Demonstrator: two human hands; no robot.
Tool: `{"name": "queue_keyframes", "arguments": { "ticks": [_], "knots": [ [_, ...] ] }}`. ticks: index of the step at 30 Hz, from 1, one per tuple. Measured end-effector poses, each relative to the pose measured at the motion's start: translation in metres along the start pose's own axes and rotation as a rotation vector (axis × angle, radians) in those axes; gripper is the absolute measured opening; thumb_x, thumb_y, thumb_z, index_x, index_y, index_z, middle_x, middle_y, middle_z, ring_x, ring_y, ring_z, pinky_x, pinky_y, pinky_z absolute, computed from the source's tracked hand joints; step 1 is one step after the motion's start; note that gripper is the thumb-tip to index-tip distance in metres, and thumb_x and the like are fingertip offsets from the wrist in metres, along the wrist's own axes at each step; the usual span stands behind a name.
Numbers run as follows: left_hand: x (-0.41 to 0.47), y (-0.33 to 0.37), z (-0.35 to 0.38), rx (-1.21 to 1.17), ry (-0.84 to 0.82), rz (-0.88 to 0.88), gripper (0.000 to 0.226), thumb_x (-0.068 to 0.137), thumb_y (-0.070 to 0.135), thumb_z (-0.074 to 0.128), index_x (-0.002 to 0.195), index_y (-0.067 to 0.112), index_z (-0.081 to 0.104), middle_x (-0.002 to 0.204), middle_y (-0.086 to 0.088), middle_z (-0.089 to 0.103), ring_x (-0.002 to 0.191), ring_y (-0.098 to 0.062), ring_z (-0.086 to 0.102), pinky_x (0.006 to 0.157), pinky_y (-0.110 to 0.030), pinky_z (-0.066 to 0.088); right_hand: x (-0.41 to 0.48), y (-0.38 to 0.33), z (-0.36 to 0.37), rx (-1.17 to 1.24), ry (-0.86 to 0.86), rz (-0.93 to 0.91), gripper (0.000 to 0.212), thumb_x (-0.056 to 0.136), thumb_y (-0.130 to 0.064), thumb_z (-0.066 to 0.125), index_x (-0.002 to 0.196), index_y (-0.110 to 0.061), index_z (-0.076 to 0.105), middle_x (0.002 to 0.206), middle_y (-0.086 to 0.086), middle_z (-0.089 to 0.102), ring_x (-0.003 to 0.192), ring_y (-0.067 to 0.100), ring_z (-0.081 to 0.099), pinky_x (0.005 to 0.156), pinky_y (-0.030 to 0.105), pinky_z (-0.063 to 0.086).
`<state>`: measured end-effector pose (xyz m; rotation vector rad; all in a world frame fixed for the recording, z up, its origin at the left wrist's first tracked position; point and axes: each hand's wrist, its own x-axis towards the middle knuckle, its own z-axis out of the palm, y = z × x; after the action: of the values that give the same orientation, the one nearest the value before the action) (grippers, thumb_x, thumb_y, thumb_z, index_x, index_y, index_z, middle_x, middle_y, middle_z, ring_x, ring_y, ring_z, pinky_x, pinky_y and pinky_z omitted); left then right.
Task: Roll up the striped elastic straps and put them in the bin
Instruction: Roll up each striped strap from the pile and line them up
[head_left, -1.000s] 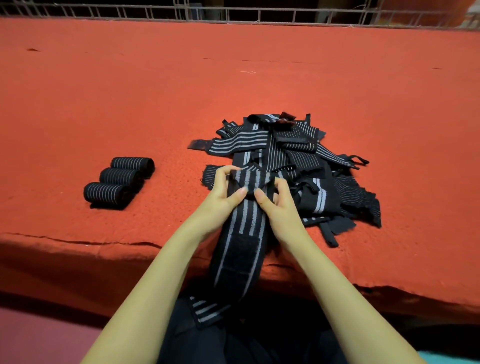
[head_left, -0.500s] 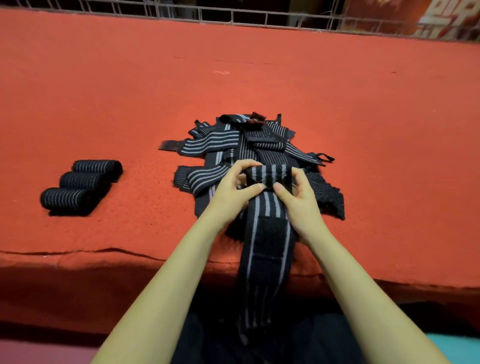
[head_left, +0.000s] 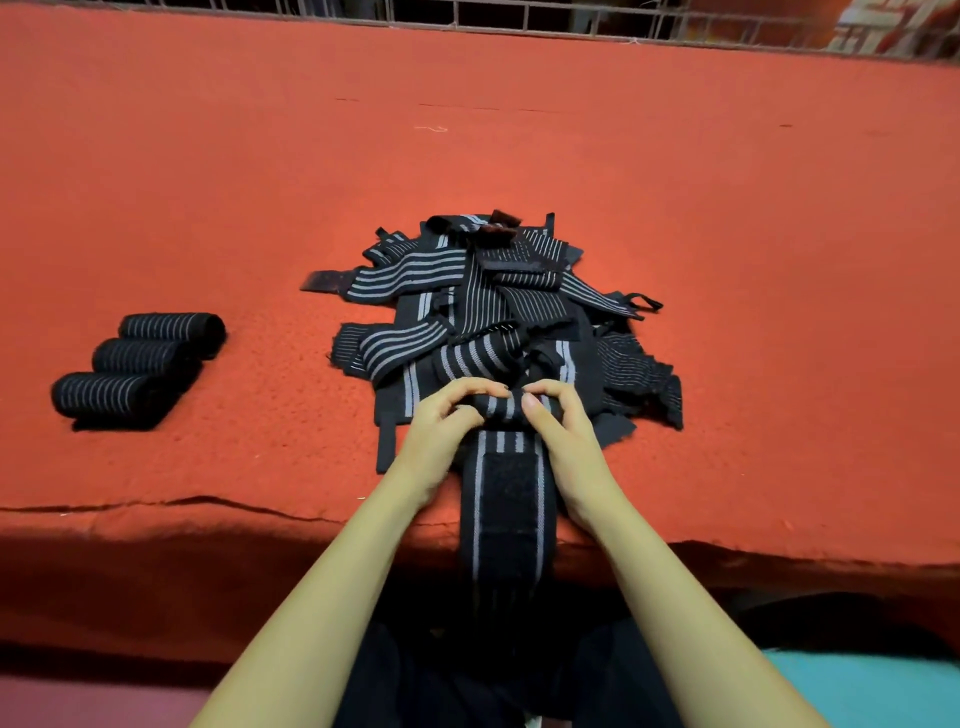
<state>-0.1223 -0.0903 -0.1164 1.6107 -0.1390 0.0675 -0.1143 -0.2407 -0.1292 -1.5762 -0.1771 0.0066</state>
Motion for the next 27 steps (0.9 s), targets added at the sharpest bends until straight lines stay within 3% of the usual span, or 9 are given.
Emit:
{"name": "queue_keyframes", "arguments": {
  "ticks": [1, 4, 7, 10, 14, 16, 19, 23, 27],
  "knots": [
    [0.0002, -0.0004, -0.0008, 0.012, -0.028, -0.020, 0.035, 0.073, 0.011, 0.045, 0.098, 0.019, 0.067, 0.092, 0.014, 0.068, 0.085, 0.004, 0.060, 0.077, -0.014, 0.043, -0.0007, 0.0001, -0.0005, -0.009, -0.004, 0.003, 0.010, 0.097, -0.022, 0.055, 0.106, -0.022, 0.057, 0.107, -0.012, 0.059, 0.101, -0.002, 0.056, 0.092, 0.018, 0.042],
    [0.0006, -0.0034, -0.0007, 0.123, -0.065, -0.007, 0.038, 0.077, 0.032, 0.046, 0.111, 0.025, 0.063, 0.119, 0.005, 0.062, 0.117, -0.009, 0.054, 0.104, -0.032, 0.040, -0.0028, -0.0001, -0.0015, -0.009, -0.010, 0.002, 0.014, 0.096, -0.023, 0.056, 0.110, -0.025, 0.055, 0.116, -0.006, 0.059, 0.110, 0.006, 0.057, 0.097, 0.026, 0.045],
    [-0.0011, -0.0021, -0.0017, 0.129, -0.074, -0.057, 0.049, 0.081, 0.053, 0.056, 0.120, 0.025, 0.060, 0.121, 0.008, 0.062, 0.114, -0.004, 0.056, 0.100, -0.023, 0.041, -0.0043, 0.0014, -0.0006, -0.013, -0.032, -0.013, 0.026, 0.092, -0.028, 0.060, 0.114, -0.036, 0.049, 0.127, 0.001, 0.055, 0.123, 0.020, 0.052, 0.105, 0.041, 0.044],
    [-0.0004, -0.0026, -0.0038, 0.062, -0.063, -0.145, 0.041, 0.085, 0.032, 0.071, 0.122, 0.021, 0.057, 0.110, 0.003, 0.067, 0.091, 0.000, 0.065, 0.078, -0.015, 0.049, -0.0048, 0.0028, -0.0002, 0.057, -0.043, -0.001, 0.044, 0.090, -0.024, 0.064, 0.125, -0.040, 0.044, 0.136, 0.006, 0.050, 0.128, 0.021, 0.050, 0.106, 0.041, 0.043],
    [-0.0024, -0.0080, -0.0070, -0.114, -0.047, -0.199, 0.038, 0.089, 0.020, 0.066, 0.123, 0.018, 0.051, 0.111, -0.011, 0.069, 0.099, -0.018, 0.069, 0.083, -0.027, 0.053, -0.0039, 0.0002, -0.0003, 0.150, -0.021, 0.082, 0.052, 0.083, -0.024, 0.070, 0.129, -0.021, 0.047, 0.125, 0.007, 0.060, 0.112, 0.014, 0.062, 0.095, 0.032, 0.051],
    [-0.0032, -0.0079, -0.0067, -0.112, -0.041, -0.174, 0.037, 0.090, 0.014, 0.064, 0.124, 0.017, 0.050, 0.113, -0.010, 0.068, 0.100, -0.018, 0.068, 0.086, -0.027, 0.054, -0.0042, 0.0001, 0.0009, 0.098, -0.011, 0.083, 0.039, 0.084, -0.025, 0.071, 0.120, -0.021, 0.054, 0.114, 0.005, 0.067, 0.103, 0.014, 0.066, 0.088, 0.032, 0.053],
    [-0.0051, -0.0059, -0.0059, -0.111, -0.021, -0.130, 0.040, 0.087, 0.008, 0.066, 0.124, 0.017, 0.052, 0.117, -0.004, 0.067, 0.104, -0.014, 0.067, 0.089, -0.025, 0.053, -0.0043, 0.0022, 0.0013, 0.091, -0.015, 0.121, 0.038, 0.086, -0.024, 0.070, 0.120, -0.017, 0.054, 0.107, 0.005, 0.072, 0.100, 0.018, 0.069, 0.086, 0.036, 0.054],
    [-0.0054, -0.0025, -0.0064, -0.141, -0.045, -0.120, 0.039, 0.088, 0.008, 0.065, 0.125, 0.014, 0.053, 0.115, -0.011, 0.066, 0.093, -0.010, 0.068, 0.079, -0.020, 0.052, -0.0047, 0.0019, -0.0014, 0.141, -0.032, 0.096, 0.023, 0.094, -0.014, 0.059, 0.117, -0.013, 0.052, 0.101, 0.008, 0.073, 0.098, 0.025, 0.069, 0.087, 0.040, 0.055],
    [-0.0045, -0.0072, -0.0057, -0.076, -0.068, -0.081, 0.039, 0.081, 0.029, 0.072, 0.116, 0.028, 0.055, 0.113, -0.011, 0.067, 0.103, -0.021, 0.065, 0.088, -0.032, 0.054, -0.0054, 0.0012, -0.0016, 0.106, -0.034, 0.037, 0.024, 0.095, -0.007, 0.057, 0.117, -0.014, 0.050, 0.098, -0.005, 0.070, 0.100, 0.017, 0.066, 0.083, 0.028, 0.053]
  ]
}}
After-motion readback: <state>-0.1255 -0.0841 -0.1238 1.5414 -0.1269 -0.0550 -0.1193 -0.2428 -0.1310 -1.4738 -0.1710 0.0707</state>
